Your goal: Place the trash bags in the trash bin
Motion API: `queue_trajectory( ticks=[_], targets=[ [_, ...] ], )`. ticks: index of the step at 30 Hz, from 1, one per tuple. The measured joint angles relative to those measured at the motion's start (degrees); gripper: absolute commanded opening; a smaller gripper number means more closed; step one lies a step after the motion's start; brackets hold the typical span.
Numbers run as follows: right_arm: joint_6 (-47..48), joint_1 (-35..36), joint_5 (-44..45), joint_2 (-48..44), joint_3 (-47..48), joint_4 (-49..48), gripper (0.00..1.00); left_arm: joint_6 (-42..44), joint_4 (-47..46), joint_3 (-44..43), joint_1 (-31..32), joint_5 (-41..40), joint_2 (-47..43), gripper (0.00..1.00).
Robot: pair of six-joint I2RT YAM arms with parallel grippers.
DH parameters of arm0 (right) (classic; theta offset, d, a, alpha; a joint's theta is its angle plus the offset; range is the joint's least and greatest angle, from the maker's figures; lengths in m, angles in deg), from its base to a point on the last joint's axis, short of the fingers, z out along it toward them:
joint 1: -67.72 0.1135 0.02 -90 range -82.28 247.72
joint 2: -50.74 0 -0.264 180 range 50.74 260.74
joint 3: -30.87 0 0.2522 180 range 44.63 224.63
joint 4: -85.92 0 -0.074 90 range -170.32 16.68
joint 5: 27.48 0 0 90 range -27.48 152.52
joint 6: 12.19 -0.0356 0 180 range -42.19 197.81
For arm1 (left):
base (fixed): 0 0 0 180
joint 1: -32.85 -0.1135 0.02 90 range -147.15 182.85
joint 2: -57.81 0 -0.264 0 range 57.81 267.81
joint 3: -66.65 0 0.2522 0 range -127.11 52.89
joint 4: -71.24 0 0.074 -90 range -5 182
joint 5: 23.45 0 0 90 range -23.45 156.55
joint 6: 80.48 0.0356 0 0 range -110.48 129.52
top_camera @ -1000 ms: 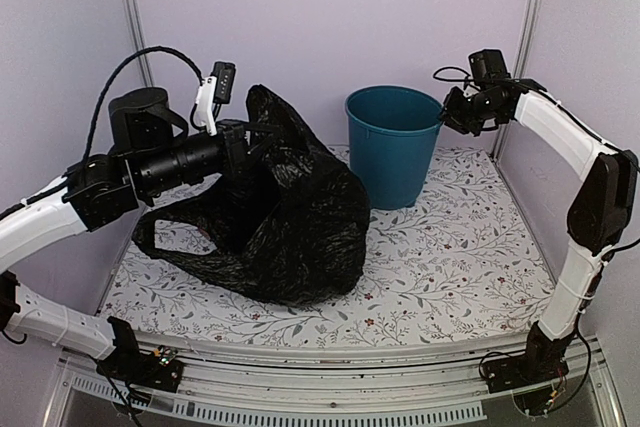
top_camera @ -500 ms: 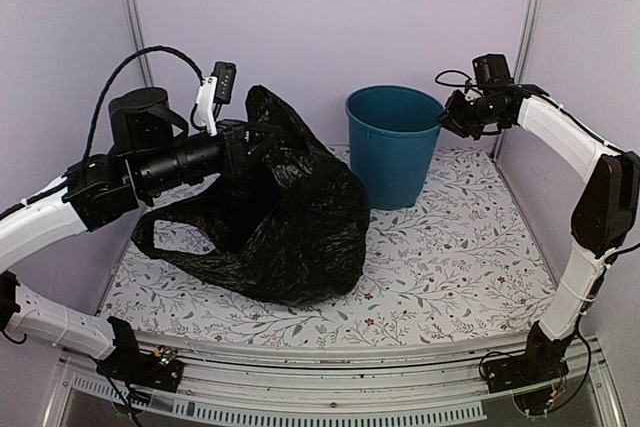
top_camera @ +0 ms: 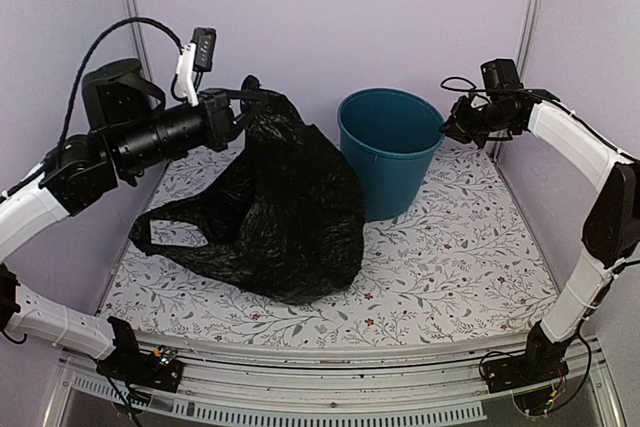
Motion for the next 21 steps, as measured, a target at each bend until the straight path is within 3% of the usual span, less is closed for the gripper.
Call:
queue_trajectory(
  ticks=[9, 15, 21],
  targets=[
    [2.8, 0.0, -3.2, -7.8, -2.1, 8.9, 0.02, 7.2, 2.9, -18.5, 0.0, -1.0, -0.5, 0.00],
    [8.5, 0.0, -6.1, -8.4, -1.7, 14.9, 0.02, 11.0, 3.9, -38.4, 0.0, 1.3, 6.8, 0.00],
    [10.9, 0.2, -10.7, -8.5, -2.4, 17.0, 0.02, 13.4, 0.3, -46.9, 0.0, 3.8, 13.5, 0.00]
  ],
)
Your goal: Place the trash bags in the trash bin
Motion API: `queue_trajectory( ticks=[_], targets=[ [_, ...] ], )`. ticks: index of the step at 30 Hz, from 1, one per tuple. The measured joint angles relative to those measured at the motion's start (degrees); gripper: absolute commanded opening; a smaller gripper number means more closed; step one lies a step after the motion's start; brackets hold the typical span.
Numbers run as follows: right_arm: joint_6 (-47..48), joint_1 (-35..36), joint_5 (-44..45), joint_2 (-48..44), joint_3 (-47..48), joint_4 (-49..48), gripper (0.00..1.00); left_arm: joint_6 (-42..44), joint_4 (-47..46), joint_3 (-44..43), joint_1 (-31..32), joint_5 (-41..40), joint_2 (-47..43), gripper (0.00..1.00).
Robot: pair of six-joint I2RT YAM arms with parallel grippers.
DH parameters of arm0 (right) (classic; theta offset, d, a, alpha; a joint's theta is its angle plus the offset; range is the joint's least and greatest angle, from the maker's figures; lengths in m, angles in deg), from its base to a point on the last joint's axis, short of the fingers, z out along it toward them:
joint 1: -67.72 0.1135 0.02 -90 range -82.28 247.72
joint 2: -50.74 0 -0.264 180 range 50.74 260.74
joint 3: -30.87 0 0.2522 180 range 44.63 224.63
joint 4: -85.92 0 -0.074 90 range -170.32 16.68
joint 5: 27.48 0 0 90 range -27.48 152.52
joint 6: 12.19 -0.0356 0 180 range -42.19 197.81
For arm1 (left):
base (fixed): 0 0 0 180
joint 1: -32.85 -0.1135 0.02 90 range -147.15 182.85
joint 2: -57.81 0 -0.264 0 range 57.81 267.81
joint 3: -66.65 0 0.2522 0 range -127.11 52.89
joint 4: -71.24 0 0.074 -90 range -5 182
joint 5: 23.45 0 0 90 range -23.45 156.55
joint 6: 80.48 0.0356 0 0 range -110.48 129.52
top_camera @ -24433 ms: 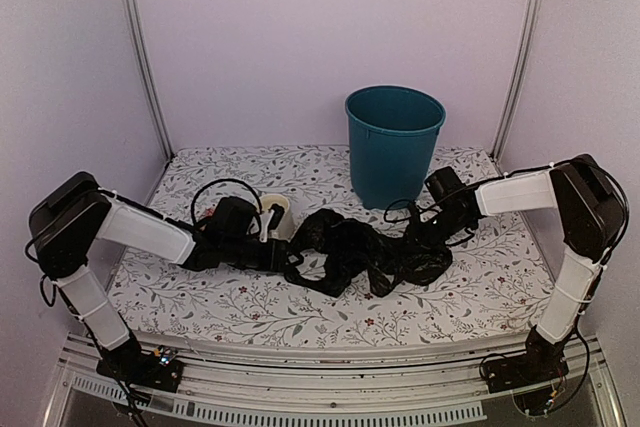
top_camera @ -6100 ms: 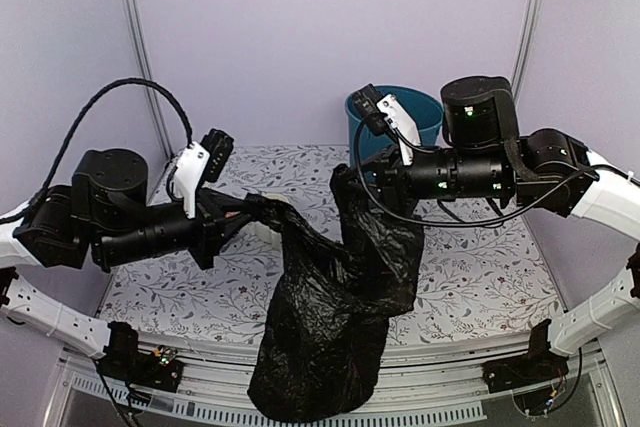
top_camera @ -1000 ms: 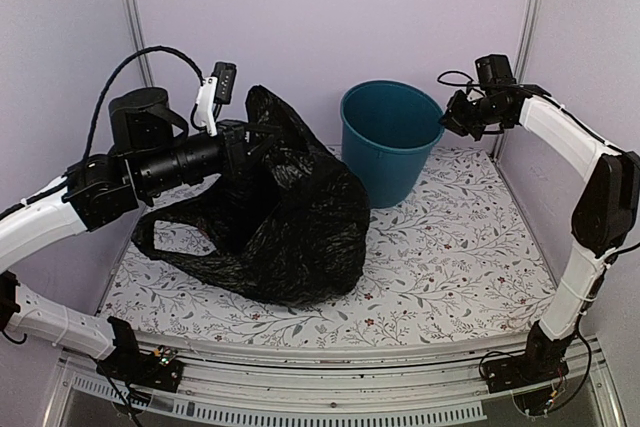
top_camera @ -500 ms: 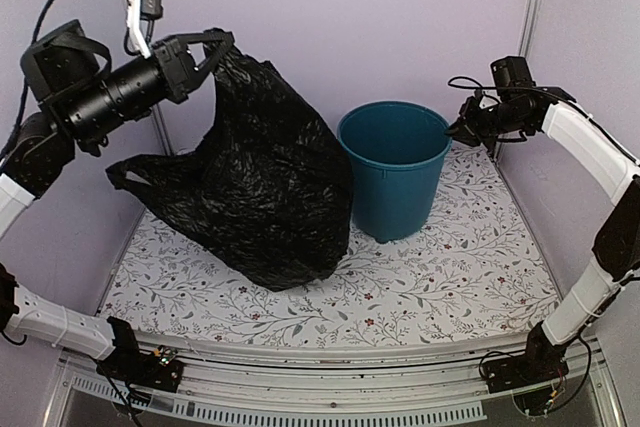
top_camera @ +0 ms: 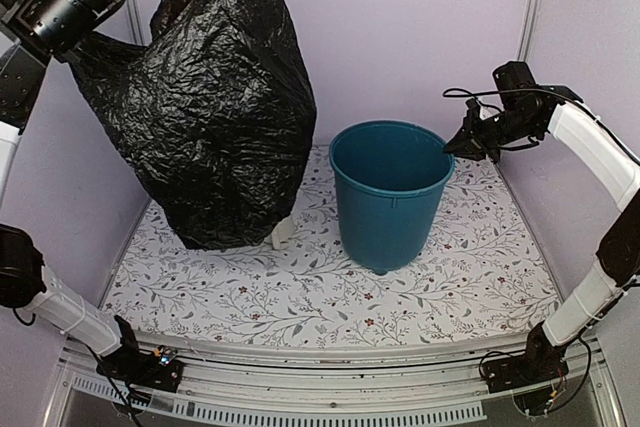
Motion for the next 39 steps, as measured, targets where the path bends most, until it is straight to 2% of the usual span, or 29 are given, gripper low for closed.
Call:
queue_trajectory(
  ticks=[6, 11, 20, 34, 39],
  targets=[
    [0.6, 1.1, -3.5, 0.0, 0.0, 0.4, 0.02, 3.0, -1.5, -9.1, 0.0, 1.2, 8.9, 0.00],
    [0.9, 2.1, -5.9, 0.0, 0.0, 0.7, 0.02, 3.7, -6.0, -9.8, 0.0, 1.7, 10.4, 0.00],
    [0.2, 5.4, -9.1, 2.0, 1.2, -0.7, 0.02, 3.1, -15.4, -16.8, 0.0, 4.0, 15.4, 0.00],
    [-5.0, 13.3, -11.8, 7.0, 1.4, -8.4, 0.03, 1.3, -28.7, -23.9, 0.0, 4.9, 27.1, 0.00],
    [-5.2, 14.3, -11.8, 7.2, 1.5, -8.9, 0.08, 1.4, -31.6, -24.3, -0.2, 4.2, 27.7, 0.00]
  ],
)
